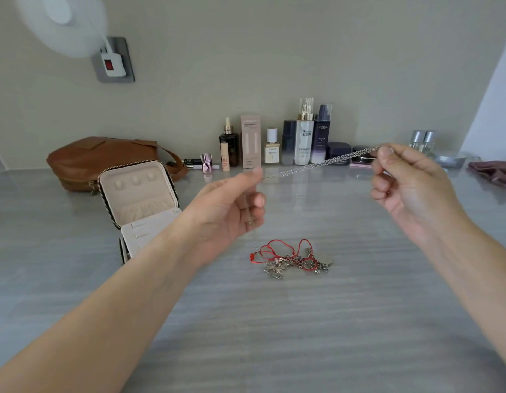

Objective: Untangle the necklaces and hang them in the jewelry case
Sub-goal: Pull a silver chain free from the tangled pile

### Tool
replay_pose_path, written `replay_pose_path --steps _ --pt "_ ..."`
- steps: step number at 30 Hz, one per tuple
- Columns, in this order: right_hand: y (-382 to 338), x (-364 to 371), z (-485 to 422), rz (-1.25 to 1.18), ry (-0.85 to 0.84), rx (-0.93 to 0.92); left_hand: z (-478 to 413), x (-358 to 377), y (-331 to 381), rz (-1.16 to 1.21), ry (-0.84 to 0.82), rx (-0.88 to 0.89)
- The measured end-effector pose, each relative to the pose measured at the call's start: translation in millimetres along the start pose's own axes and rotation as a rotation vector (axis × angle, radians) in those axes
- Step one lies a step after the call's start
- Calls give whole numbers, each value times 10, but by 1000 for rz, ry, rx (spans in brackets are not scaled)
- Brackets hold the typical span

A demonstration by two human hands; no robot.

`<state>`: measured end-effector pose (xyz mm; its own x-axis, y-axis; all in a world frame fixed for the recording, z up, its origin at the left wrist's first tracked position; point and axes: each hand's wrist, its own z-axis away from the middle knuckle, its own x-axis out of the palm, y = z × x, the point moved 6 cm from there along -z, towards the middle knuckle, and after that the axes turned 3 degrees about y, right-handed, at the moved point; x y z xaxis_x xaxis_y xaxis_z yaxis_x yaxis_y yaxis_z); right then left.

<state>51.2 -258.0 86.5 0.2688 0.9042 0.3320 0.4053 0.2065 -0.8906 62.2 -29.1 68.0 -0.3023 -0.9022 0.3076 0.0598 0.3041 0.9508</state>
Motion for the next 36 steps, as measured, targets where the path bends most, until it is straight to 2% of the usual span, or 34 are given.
replay_pose_path --steps 6,13,18,27,31,36 --pt "12 -37 -31 24 15 17 8 -5 -7 51 -22 -50" --pt "17 -93 -74 49 31 10 -71 -141 -48 -50 24 -45" --pt "39 -205 -130 25 114 43 -77 -232 -29 -184 33 -54" --pt "156 -475 -292 39 221 113 -136 -405 -5 -170 50 -25" --pt "256 -578 -393 99 249 155 -216 -530 -41 -407 217 61" --pt "383 -759 -457 553 256 63 -286 -458 -59 -1159 349 279"
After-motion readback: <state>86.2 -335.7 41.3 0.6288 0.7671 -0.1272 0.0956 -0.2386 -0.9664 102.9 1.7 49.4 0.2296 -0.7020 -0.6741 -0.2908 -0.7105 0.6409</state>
